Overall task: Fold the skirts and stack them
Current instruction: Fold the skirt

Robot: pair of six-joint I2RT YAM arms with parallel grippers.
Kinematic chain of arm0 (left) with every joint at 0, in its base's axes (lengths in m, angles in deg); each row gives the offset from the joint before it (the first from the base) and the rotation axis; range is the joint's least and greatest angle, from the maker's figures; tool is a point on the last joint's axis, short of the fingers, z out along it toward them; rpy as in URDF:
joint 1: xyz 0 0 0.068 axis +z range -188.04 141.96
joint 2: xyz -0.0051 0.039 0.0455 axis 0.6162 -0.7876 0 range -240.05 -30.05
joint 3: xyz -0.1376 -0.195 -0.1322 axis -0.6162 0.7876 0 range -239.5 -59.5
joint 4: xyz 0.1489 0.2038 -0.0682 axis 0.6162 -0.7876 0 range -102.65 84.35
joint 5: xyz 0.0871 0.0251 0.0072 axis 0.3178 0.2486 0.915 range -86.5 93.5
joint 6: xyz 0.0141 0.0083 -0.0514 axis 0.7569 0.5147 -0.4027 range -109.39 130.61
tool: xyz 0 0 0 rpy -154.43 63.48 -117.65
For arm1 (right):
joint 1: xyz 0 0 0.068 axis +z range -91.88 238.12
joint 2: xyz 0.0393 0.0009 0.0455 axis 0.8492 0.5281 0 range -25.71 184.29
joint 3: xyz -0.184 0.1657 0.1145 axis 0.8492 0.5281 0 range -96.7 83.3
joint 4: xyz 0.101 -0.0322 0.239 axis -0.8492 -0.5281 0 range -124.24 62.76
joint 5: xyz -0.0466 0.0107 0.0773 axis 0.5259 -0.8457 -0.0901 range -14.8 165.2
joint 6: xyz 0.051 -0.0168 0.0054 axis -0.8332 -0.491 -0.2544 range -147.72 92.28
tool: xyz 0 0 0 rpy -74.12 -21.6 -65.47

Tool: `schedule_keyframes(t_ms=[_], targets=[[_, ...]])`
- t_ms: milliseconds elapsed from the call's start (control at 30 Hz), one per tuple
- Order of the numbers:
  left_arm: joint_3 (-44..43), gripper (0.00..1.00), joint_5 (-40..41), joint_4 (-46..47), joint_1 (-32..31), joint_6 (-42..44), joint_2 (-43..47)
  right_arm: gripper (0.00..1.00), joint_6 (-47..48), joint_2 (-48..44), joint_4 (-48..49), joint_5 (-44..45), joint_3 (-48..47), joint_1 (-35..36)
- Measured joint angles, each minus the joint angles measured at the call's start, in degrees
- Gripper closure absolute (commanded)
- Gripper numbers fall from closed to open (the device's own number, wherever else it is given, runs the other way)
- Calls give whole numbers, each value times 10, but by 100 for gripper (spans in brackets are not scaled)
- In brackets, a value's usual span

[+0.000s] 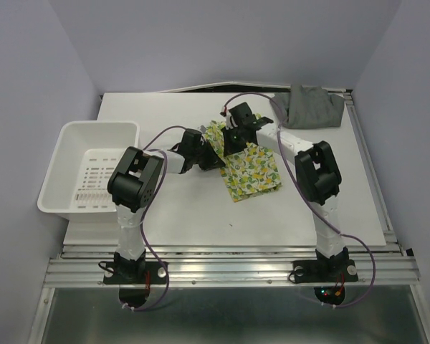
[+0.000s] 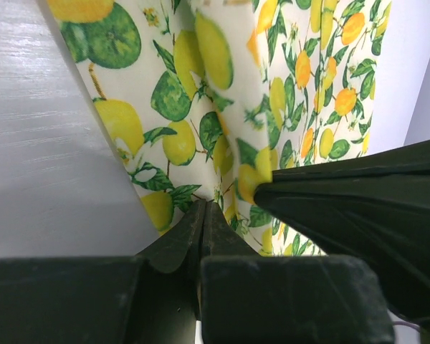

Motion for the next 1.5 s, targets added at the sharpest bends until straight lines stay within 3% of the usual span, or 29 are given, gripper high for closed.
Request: schedule_keyframes(t_ms=[1067,1333,1500], targets=[[0,98,-3,-2,0,3,0,99,-71,47,9,-33,-26,-1],[6,91,1,-28,0,19,18,99,-82,61,14,-74,-23,-6],[6,78,5,-52,0,34,36,99,-81,64,13,-100,-22,-9]])
